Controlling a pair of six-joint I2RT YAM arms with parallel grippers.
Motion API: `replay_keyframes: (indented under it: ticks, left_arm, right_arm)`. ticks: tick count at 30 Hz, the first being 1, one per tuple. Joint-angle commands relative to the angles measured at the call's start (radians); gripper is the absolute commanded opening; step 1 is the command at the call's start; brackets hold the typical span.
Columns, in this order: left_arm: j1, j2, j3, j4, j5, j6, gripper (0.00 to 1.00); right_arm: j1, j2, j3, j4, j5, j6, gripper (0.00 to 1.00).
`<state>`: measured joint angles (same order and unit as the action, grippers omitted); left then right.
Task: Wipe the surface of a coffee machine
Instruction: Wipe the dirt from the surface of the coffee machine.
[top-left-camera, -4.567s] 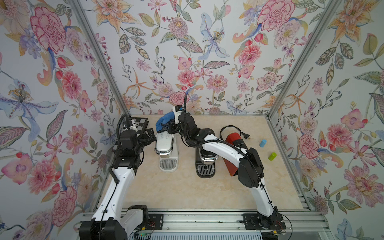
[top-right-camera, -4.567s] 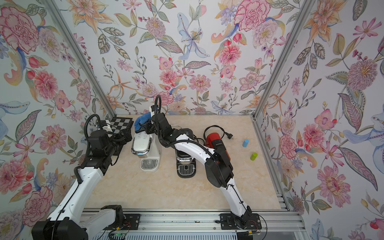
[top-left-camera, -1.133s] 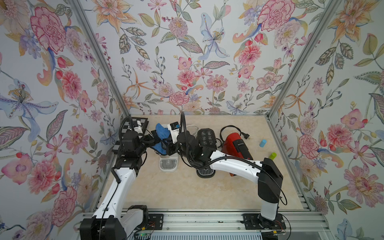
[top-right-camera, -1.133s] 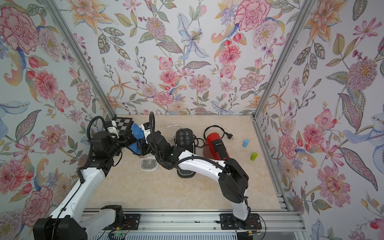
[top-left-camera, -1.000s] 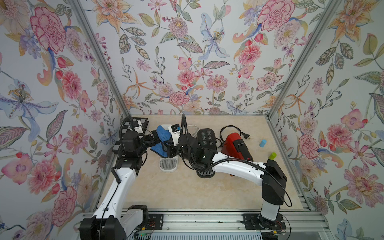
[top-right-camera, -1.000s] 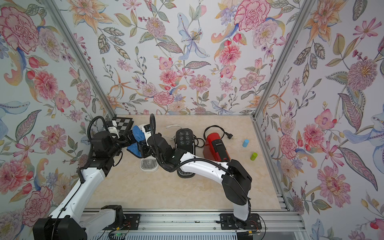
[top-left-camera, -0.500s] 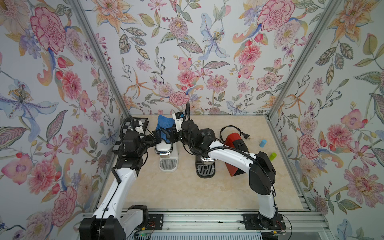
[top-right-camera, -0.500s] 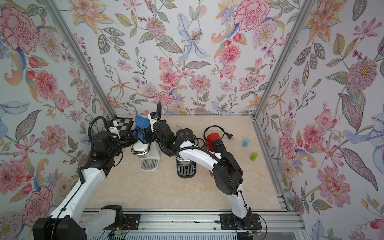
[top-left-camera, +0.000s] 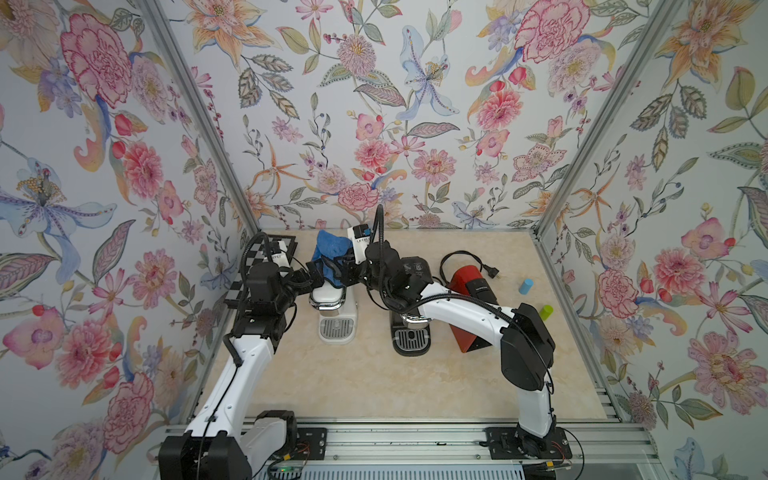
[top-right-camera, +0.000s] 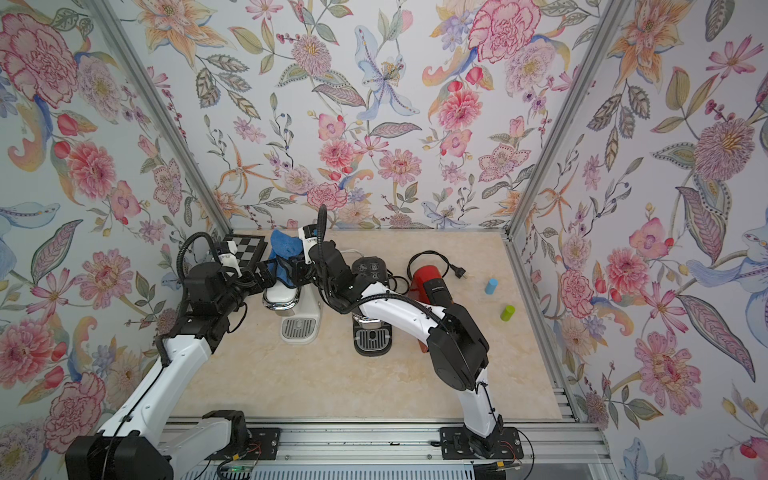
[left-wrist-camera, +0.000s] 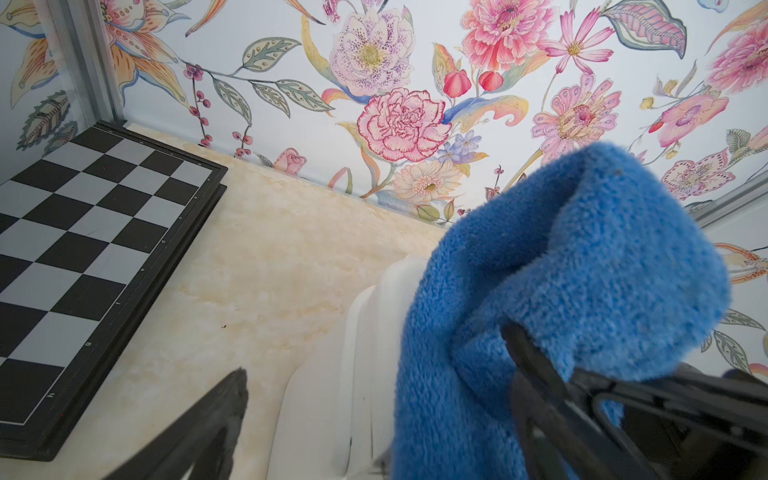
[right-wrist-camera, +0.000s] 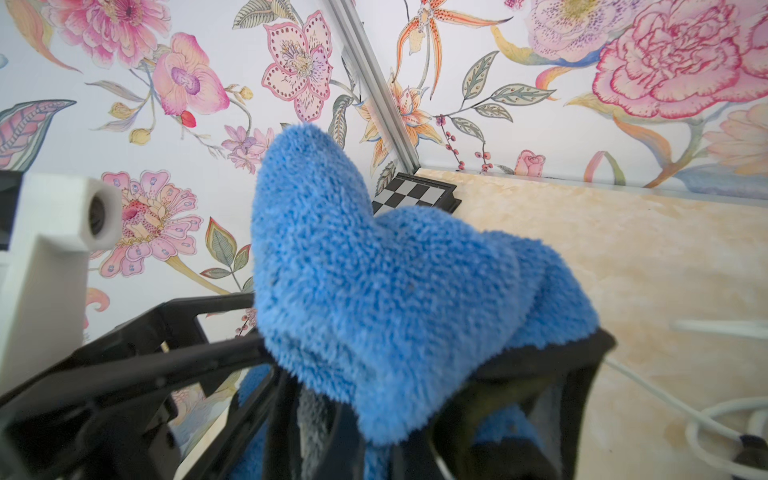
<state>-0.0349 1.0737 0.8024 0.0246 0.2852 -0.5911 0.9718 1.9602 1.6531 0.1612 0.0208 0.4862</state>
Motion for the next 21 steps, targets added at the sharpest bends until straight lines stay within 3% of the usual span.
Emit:
replay_keyframes:
  ticks: [1, 9, 21]
  left_arm:
    - [-0.015, 0.004, -0.008, 0.017, 0.014, 0.01, 0.99]
    - [-0.027, 0.002, -0.008, 0.018, 0.006, 0.016, 0.99]
    - [-0.038, 0.011, -0.008, 0.014, 0.003, 0.026, 0.99]
  right_arm:
    - [0.042, -0.096, -0.067, -0.008, 0.011, -0.008, 0.0]
    - [0.109, -0.177, -0.182, -0.002, 0.034, -0.014, 0.0]
    - [-0.002, -0.012, -0.014, -0.006, 0.01, -0.005, 0.0]
